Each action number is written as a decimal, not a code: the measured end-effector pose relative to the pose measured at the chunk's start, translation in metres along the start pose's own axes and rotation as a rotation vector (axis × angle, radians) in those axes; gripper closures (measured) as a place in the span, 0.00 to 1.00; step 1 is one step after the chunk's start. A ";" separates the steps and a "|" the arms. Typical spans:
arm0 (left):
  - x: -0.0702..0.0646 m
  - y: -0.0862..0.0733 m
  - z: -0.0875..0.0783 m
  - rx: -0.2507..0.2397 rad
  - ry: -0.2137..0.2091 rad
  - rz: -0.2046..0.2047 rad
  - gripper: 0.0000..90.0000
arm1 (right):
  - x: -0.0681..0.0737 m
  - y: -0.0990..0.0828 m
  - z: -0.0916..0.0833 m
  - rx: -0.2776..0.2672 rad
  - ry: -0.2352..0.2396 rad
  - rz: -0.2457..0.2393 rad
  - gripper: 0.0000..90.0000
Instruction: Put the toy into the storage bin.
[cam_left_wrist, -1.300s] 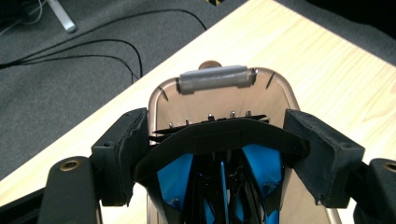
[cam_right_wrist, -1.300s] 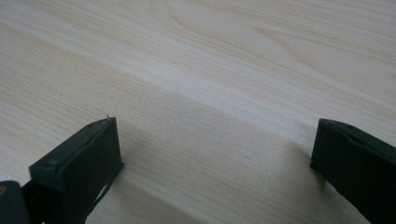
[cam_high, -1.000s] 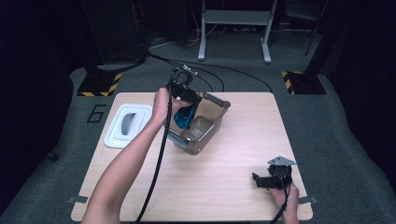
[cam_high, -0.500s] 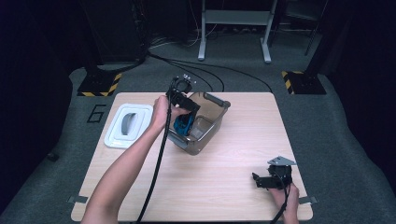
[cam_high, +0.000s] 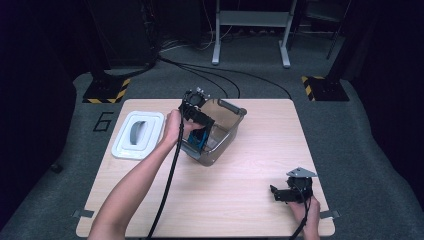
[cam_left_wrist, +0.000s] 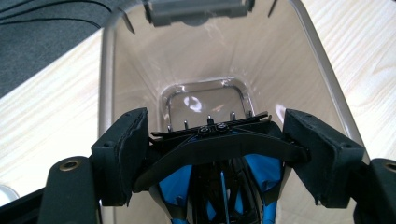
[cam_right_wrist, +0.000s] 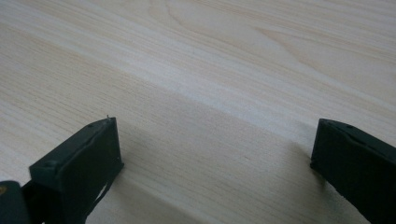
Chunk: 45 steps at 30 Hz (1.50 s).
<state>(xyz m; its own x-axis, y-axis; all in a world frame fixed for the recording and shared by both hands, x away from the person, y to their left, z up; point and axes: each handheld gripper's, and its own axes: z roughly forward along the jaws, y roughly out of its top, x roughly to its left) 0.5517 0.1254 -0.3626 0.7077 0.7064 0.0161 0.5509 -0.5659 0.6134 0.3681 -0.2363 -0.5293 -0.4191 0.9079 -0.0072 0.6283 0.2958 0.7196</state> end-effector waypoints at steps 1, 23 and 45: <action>-0.001 -0.001 0.001 0.001 0.000 0.001 0.27 | 0.000 0.000 0.000 0.000 -0.001 0.002 0.01; -0.009 -0.032 0.016 -0.011 -0.018 0.021 0.28 | 0.000 0.000 0.000 0.000 0.000 -0.001 0.01; -0.022 -0.041 -0.007 0.047 -0.002 0.104 0.28 | 0.000 0.000 0.000 -0.001 0.001 0.000 0.01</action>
<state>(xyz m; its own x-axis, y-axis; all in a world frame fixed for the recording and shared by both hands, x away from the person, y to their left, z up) 0.5108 0.1363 -0.3819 0.7626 0.6423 0.0763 0.4946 -0.6551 0.5712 0.3681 -0.2363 -0.5294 -0.4200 0.9075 -0.0066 0.6273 0.2956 0.7205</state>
